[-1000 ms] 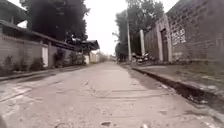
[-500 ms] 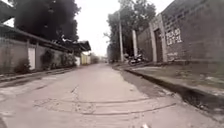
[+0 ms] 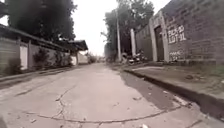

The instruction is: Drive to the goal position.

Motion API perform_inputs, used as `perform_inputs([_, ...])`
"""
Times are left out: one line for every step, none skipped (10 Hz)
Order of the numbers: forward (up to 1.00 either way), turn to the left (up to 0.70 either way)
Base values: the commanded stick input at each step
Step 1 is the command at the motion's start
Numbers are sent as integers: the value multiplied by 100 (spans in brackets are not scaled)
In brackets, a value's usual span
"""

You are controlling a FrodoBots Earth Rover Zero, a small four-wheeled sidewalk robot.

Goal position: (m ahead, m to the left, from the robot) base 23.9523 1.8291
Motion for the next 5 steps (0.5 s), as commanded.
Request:
perform_inputs([100,3])
perform_inputs([100,4])
perform_inputs([100,3])
perform_inputs([100,6])
perform_inputs([100,20])
